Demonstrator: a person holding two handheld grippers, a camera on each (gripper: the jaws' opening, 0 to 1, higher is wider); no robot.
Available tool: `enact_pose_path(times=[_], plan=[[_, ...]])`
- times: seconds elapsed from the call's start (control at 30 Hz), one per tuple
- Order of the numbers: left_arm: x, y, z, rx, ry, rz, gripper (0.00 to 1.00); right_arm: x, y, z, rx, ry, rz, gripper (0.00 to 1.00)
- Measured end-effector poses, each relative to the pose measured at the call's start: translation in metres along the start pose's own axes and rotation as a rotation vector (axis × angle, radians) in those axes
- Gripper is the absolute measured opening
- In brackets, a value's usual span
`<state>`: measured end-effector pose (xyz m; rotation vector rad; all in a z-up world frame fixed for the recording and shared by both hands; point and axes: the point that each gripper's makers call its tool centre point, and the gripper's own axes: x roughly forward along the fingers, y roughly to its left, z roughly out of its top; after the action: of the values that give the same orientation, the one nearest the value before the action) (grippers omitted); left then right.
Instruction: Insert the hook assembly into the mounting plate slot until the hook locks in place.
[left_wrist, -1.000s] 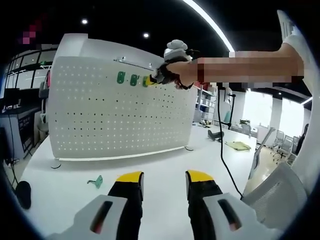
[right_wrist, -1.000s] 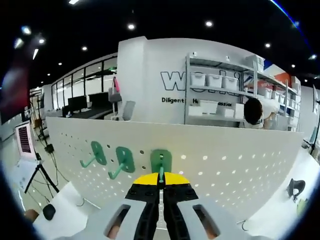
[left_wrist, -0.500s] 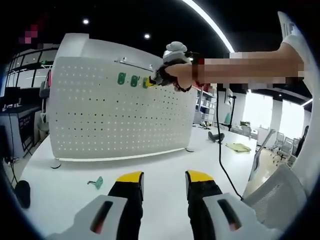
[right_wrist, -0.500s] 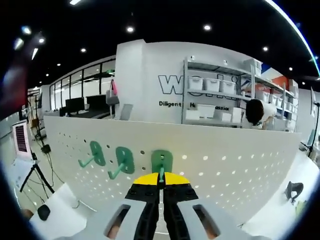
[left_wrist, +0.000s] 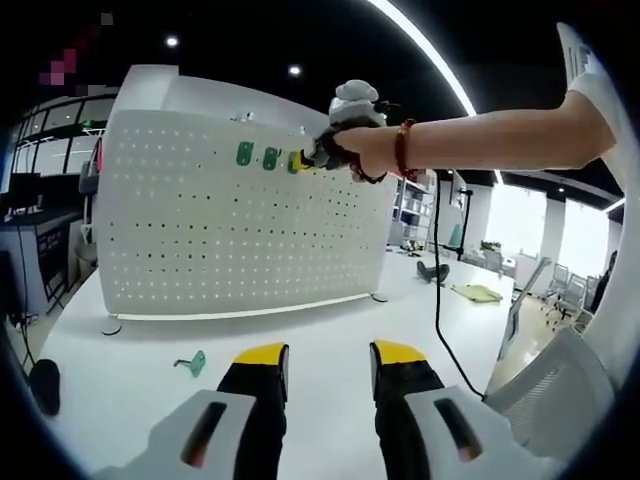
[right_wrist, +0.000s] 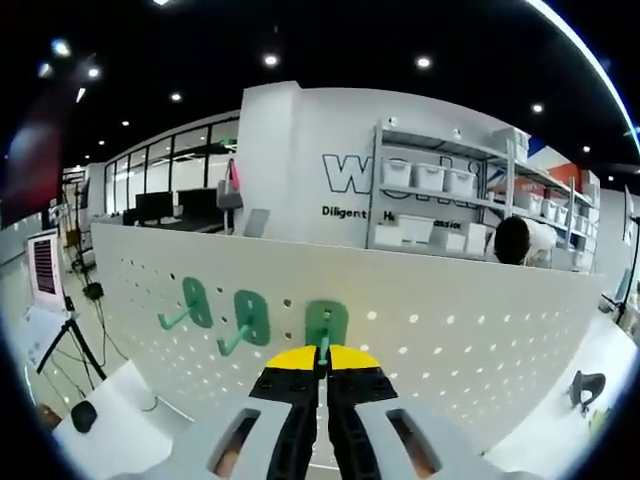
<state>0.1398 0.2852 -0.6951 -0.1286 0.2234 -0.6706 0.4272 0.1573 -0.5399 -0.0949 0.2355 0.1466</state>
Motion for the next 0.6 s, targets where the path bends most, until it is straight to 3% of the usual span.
enact_pose_path(times=[0.27, 0.6], plan=[[0.002, -0.001, 0.002, -0.002, -0.002, -0.006, 0.34, -0.004, -0.002, 0.002, 0.008, -0.007, -0.007, 0.00], [0.003, -0.002, 0.000, -0.006, -0.001, -0.012, 0.34, -0.004, 0.002, -0.016, 0.020, 0.025, -0.002, 0.00]])
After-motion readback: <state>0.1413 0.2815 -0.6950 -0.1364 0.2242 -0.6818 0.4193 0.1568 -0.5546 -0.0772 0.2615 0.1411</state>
